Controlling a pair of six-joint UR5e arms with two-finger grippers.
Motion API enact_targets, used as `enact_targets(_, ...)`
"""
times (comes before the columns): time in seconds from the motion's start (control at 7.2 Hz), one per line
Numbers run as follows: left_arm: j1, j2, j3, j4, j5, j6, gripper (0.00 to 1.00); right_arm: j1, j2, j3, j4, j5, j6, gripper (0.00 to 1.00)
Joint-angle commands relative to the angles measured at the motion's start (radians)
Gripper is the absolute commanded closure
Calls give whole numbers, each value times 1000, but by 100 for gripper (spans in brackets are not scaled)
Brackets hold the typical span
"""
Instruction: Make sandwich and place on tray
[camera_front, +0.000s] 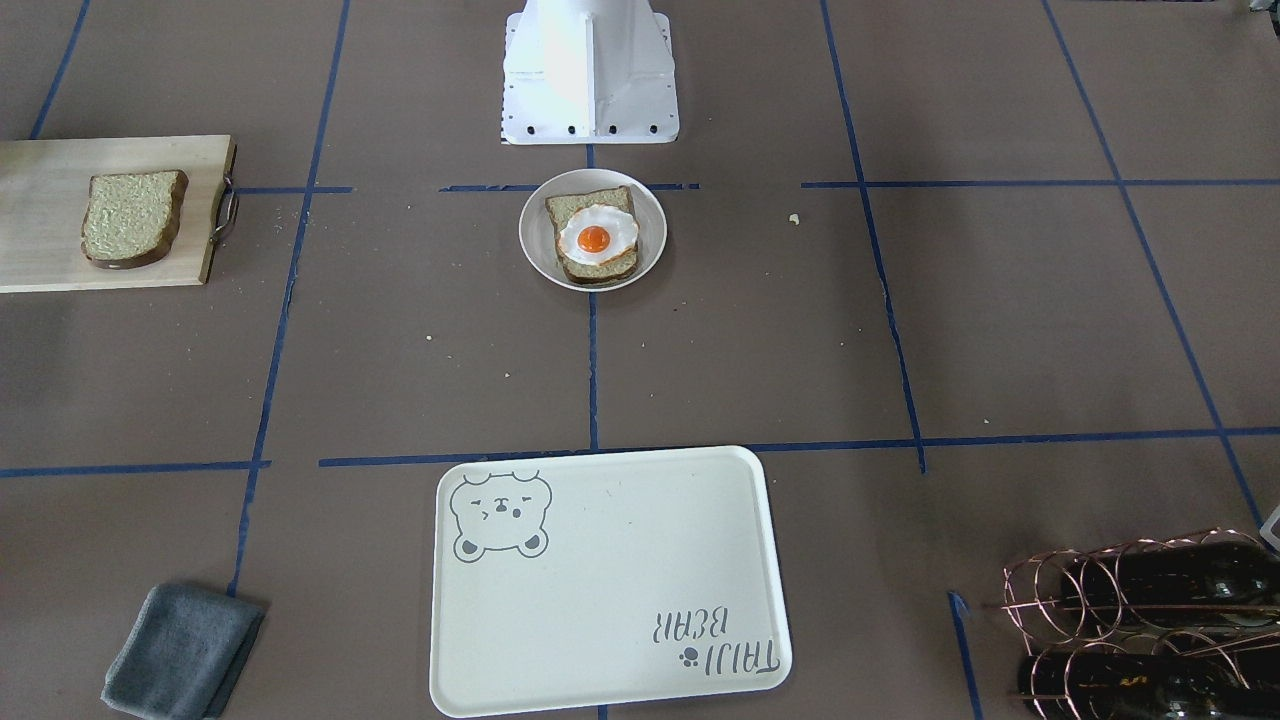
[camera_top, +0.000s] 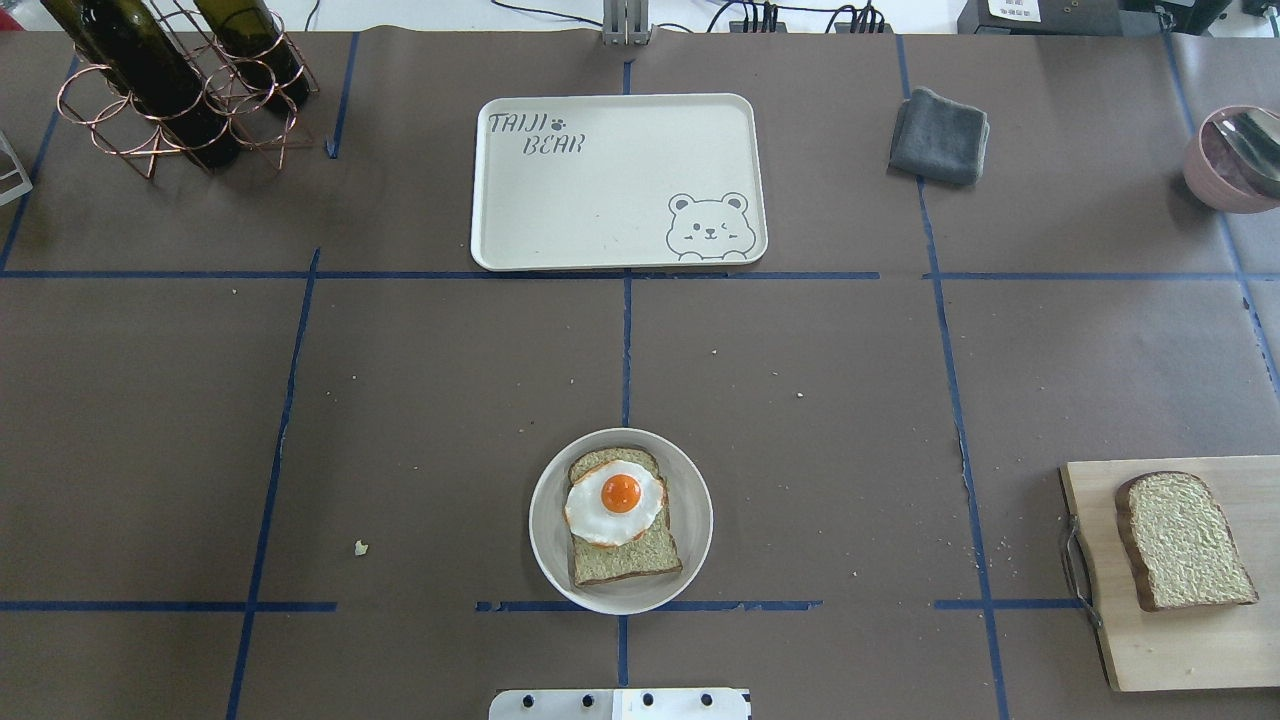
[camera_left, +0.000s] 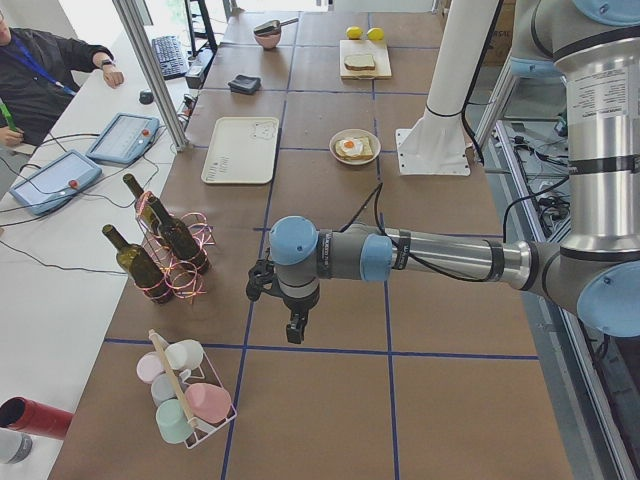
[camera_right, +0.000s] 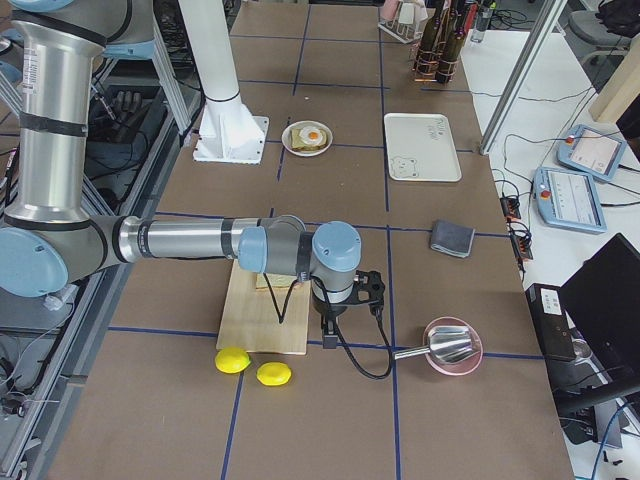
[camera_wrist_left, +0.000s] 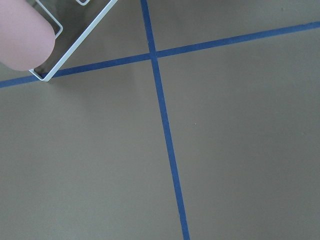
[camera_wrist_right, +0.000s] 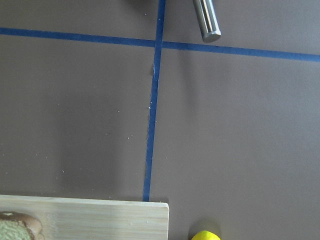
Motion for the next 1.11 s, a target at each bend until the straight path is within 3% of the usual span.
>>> enact_targets(0.0,0,1,-9,0,0,2,0,-2,9,2,12,0,1,0)
enact_targets(0.28,0,3,-8,0,0,2,0,-3,6,-3,147,8,7,0)
enact_targets(0.83,0,4,3,0,0,2,0,-17,-18,26,202,144,23,0)
enact_targets(0.97,0,6,3,2,0,2,0,-44,-64,49,301,159,35,0)
